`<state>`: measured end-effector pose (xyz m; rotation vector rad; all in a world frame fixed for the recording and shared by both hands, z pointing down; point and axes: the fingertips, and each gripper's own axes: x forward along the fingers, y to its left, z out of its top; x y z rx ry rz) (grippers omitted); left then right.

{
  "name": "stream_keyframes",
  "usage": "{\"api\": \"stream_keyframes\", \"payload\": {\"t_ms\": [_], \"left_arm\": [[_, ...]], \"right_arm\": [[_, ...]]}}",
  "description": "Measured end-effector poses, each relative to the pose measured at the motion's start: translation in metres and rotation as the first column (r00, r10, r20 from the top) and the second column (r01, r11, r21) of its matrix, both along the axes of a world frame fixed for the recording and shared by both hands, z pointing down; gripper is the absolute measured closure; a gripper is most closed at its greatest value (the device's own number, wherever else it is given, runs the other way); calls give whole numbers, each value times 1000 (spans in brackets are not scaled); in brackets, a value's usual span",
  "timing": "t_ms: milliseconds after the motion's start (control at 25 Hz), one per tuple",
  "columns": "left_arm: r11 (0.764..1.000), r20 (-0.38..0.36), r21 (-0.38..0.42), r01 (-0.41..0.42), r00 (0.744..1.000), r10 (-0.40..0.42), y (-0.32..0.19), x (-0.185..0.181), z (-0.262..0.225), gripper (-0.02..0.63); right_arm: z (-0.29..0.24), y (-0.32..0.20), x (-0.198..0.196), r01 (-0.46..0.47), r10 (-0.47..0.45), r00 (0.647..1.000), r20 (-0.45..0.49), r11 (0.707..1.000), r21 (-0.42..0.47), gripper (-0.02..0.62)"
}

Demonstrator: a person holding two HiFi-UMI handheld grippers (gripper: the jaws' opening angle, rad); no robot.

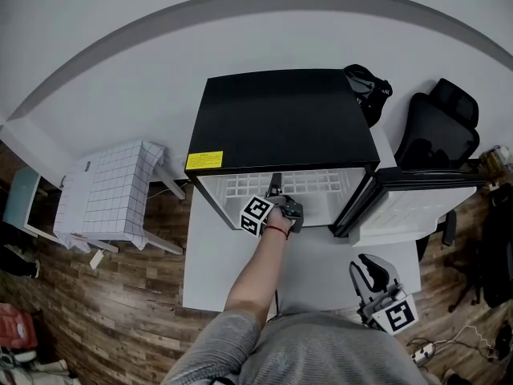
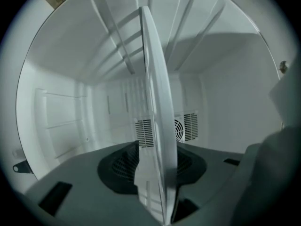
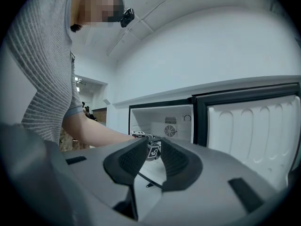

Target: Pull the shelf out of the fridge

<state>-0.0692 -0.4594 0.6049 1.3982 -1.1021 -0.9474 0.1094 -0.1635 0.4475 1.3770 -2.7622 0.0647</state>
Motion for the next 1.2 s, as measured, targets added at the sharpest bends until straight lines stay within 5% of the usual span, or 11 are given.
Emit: {"api": "stream_keyframes", "payload": {"t_ms": [360, 560, 1200], "left_arm": [[999, -40, 3, 39, 998, -39, -8, 1, 0, 471], [998, -62, 21, 64, 996, -63, -12, 1, -6, 545], [997, -101, 24, 73, 992, -70, -13, 0, -9, 574]], "right_arm": [[2, 0, 7, -19, 19, 1000, -5, 1000, -6, 515], [4, 1, 10, -28, 28, 1000, -9, 1000, -4, 515], [3, 10, 12, -39, 39, 999, -17, 999, -16, 515]]}}
